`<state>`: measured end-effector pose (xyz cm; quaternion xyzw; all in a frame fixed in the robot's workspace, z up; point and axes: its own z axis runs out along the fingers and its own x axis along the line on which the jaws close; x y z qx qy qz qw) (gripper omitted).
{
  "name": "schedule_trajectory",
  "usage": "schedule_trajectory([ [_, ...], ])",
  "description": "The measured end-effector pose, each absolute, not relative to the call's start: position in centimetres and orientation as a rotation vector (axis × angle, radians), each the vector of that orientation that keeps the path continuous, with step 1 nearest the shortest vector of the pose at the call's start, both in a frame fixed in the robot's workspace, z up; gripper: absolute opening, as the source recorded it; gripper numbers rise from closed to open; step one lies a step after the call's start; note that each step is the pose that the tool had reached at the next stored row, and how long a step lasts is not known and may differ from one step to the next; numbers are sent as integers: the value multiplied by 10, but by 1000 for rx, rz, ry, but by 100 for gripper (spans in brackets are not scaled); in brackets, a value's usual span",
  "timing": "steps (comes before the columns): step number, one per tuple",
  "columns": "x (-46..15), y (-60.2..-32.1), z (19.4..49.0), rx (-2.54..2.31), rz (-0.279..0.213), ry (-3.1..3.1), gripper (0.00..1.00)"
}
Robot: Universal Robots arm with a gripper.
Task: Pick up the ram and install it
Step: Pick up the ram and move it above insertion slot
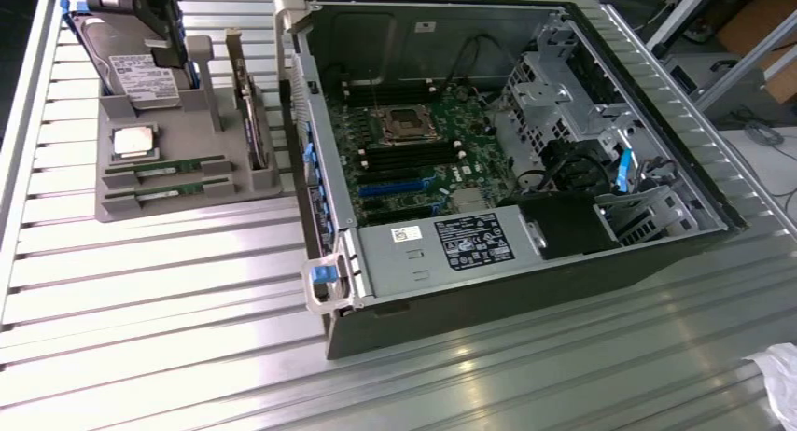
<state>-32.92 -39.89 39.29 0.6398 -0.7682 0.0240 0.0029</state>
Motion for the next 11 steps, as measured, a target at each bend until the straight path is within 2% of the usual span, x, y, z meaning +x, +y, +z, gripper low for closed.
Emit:
schedule_trajectory([
  [11,-329,-399,393,2098,79,-2330,11],
])
